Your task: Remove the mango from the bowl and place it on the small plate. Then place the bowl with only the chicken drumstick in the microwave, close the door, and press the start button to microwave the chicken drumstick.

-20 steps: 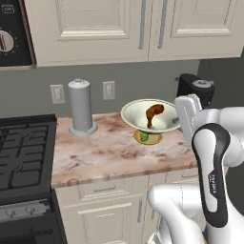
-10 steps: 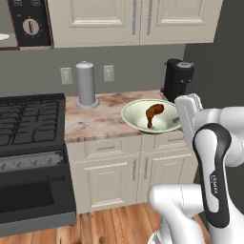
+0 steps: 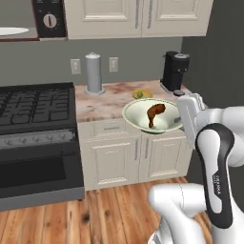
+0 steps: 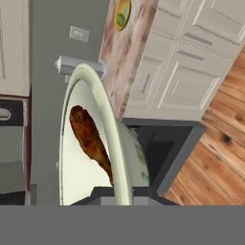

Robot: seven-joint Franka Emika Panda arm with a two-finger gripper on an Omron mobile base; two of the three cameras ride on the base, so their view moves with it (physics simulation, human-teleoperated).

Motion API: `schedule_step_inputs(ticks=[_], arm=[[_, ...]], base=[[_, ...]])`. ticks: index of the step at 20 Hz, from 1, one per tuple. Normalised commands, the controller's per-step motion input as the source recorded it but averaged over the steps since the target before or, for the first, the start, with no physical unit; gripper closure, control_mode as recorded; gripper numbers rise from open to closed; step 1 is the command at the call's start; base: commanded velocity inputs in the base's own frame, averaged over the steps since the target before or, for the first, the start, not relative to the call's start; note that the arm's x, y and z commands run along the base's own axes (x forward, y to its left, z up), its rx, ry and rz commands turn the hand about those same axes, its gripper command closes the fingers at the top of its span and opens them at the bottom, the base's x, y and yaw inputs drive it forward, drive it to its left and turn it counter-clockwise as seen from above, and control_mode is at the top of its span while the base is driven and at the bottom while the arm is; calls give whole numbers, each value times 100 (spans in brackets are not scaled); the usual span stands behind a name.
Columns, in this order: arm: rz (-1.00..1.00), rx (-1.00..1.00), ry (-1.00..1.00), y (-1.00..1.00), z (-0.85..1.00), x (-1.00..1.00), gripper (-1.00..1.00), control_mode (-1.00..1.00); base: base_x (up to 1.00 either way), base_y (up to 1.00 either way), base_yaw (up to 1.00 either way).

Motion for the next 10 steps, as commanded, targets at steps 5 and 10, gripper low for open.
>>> schedule_step_inputs(ticks=[5, 10], arm=[[0, 0, 0, 0, 0, 0, 100, 100], [0, 0, 0, 0, 0, 0, 100, 100]], base=[[9, 100, 0], [47, 100, 0]])
